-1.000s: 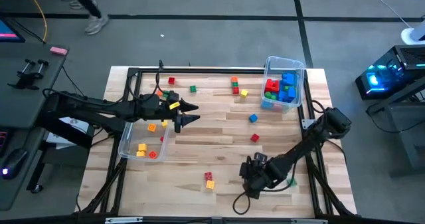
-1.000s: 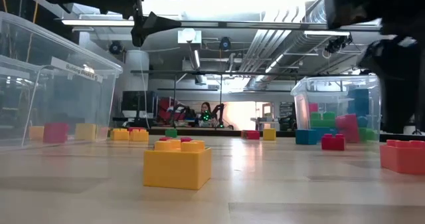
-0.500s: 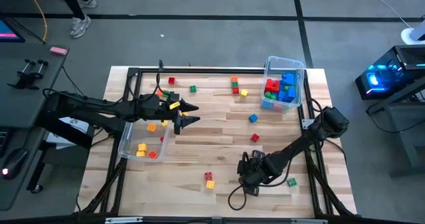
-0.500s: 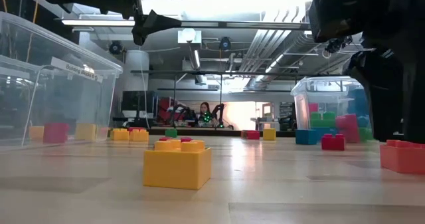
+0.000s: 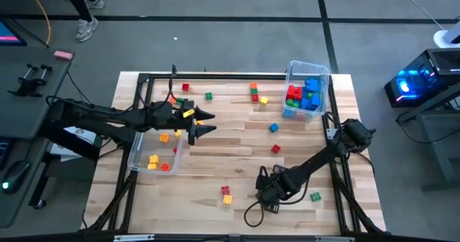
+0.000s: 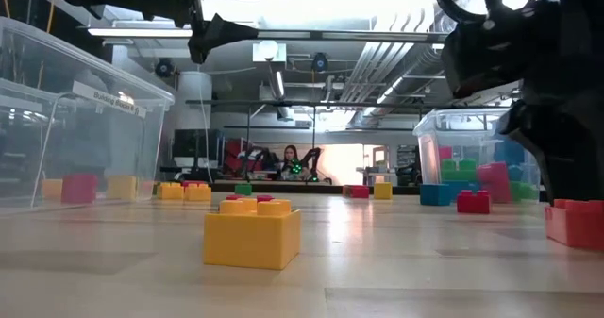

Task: Sort blocks by size
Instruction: Put the small orange game piece into the left transparent bin

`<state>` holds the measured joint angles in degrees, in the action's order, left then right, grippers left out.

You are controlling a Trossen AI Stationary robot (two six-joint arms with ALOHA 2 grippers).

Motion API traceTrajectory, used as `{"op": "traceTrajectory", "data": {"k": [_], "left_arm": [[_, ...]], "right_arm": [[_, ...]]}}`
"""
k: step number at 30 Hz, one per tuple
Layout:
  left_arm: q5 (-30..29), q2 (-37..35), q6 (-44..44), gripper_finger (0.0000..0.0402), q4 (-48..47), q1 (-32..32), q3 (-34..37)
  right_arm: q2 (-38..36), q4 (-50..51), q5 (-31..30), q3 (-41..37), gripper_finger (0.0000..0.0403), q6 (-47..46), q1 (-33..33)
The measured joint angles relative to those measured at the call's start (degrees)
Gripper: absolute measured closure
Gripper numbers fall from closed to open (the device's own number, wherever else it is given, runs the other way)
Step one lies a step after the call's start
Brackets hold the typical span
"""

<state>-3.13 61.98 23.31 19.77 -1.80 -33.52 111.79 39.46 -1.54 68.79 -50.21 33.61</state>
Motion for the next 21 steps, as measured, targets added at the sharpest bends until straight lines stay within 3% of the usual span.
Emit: {"op": "traceTrajectory", "data": {"k": [4, 9, 14, 17, 21], "left_arm": [[0.35, -0.18, -0.24, 0.0135, 5.36, -0.23, 0.00], [4.34, -2.83, -3.01, 0.0135, 12.83, -2.64, -1.51], [4.39, -7.97, -2.58, 0.0135, 13.39, -4.00, -5.45], [4.53, -10.66, -2.56, 0.0135, 13.26, -3.99, -7.20], [4.54, -13.37, -0.60, 0.0135, 13.45, -3.09, -8.26]], "right_arm": [[-0.11, 0.35, -0.56, -0.06, 0.0192, -0.82, -0.26], [-2.64, 1.97, -2.73, -0.34, 0.0270, 0.97, -0.83], [-8.39, 0.95, -11.92, -0.35, 0.0268, 6.99, -6.49], [-9.69, -5.91, -14.60, -0.35, 0.0268, 14.91, -11.91], [-8.94, -22.13, -15.16, 1.71, 0.0268, 25.54, -19.43]]}}
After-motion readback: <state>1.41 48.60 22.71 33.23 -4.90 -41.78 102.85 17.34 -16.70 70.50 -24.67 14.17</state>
